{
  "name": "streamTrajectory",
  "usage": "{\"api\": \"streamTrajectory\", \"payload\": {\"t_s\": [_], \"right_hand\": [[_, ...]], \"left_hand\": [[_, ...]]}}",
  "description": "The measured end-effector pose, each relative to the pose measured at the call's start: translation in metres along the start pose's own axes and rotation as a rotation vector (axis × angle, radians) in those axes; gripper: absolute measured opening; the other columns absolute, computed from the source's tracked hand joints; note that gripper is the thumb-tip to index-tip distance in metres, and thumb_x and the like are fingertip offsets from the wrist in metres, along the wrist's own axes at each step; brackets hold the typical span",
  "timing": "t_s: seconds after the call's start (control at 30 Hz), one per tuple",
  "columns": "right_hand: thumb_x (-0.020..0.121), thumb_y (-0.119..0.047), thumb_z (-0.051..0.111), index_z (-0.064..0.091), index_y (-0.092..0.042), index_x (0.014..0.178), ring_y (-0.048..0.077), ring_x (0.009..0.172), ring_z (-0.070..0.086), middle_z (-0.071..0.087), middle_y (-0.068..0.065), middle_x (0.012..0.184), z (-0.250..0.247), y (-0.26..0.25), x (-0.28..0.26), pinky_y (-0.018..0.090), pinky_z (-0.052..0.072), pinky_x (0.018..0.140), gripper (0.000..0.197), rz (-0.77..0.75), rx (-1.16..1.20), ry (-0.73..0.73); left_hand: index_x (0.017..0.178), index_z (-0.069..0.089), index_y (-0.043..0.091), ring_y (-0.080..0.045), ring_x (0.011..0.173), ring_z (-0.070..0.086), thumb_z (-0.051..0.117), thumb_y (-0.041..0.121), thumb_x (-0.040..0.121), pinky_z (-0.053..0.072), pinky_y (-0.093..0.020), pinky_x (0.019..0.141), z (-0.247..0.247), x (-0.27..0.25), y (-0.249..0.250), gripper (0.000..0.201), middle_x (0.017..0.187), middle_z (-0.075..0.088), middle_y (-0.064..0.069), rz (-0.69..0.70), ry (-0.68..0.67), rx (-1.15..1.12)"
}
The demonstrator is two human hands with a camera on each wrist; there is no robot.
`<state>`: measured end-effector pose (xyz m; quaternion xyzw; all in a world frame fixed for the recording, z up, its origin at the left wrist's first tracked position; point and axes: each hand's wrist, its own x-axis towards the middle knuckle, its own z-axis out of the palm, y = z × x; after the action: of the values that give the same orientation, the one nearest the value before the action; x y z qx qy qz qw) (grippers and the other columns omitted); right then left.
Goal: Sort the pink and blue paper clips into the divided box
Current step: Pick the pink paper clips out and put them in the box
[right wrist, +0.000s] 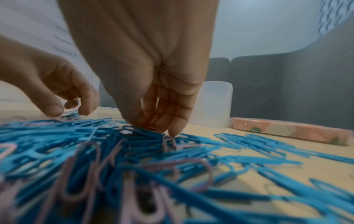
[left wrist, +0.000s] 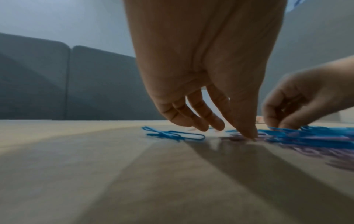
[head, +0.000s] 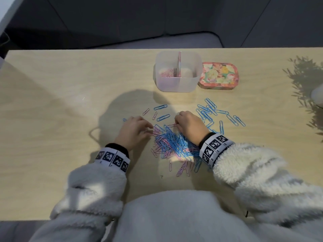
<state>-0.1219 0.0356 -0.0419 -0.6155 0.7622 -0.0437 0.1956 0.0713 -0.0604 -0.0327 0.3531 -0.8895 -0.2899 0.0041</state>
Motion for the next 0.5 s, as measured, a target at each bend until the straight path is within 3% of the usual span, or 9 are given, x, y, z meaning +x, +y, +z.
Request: {"api": "streamTrajectory", "payload": {"t_s": [0.1,0.23,0.37,0.5], "right_hand": [[0.089,-0.007,0.045,0.056,0.002,0.096,0.036,0.098,0.053,0.058,0.020,0.100,-0.002,0.002,0.000,0.043,0.046,0.072,0.015,0.031,0.002,0.018],[0.087,-0.013,0.048,0.057,-0.002,0.095,0.035,0.098,0.055,0.061,0.019,0.100,-0.011,0.006,-0.002,0.040,0.043,0.075,0.016,0.031,-0.023,0.006],[0.078,-0.004,0.051,0.060,-0.006,0.077,0.033,0.084,0.058,0.063,0.015,0.087,-0.019,0.000,0.001,0.035,0.045,0.071,0.009,0.104,0.394,0.161],[0.086,-0.006,0.047,0.054,-0.014,0.062,0.027,0.069,0.061,0.062,0.009,0.079,-0.022,-0.009,0.017,0.018,0.038,0.047,0.025,0.300,0.787,0.099]], "left_hand": [[0.102,0.069,0.016,-0.017,0.100,0.049,0.065,0.021,0.082,0.041,-0.030,0.088,0.007,0.004,0.008,0.021,0.104,0.059,-0.002,0.065,-0.031,-0.013],[0.095,0.068,0.011,-0.023,0.097,0.054,0.061,0.017,0.085,0.044,-0.033,0.085,0.006,0.009,0.012,0.014,0.100,0.063,-0.006,0.127,-0.050,0.067],[0.096,0.064,0.004,-0.027,0.097,0.052,0.052,0.014,0.091,0.042,-0.034,0.083,0.009,0.008,0.013,0.016,0.104,0.060,-0.011,0.175,-0.039,0.159],[0.094,0.061,0.003,-0.027,0.094,0.055,0.053,0.013,0.090,0.039,-0.030,0.080,0.004,0.005,0.006,0.014,0.100,0.060,-0.012,0.127,-0.049,0.123]]}}
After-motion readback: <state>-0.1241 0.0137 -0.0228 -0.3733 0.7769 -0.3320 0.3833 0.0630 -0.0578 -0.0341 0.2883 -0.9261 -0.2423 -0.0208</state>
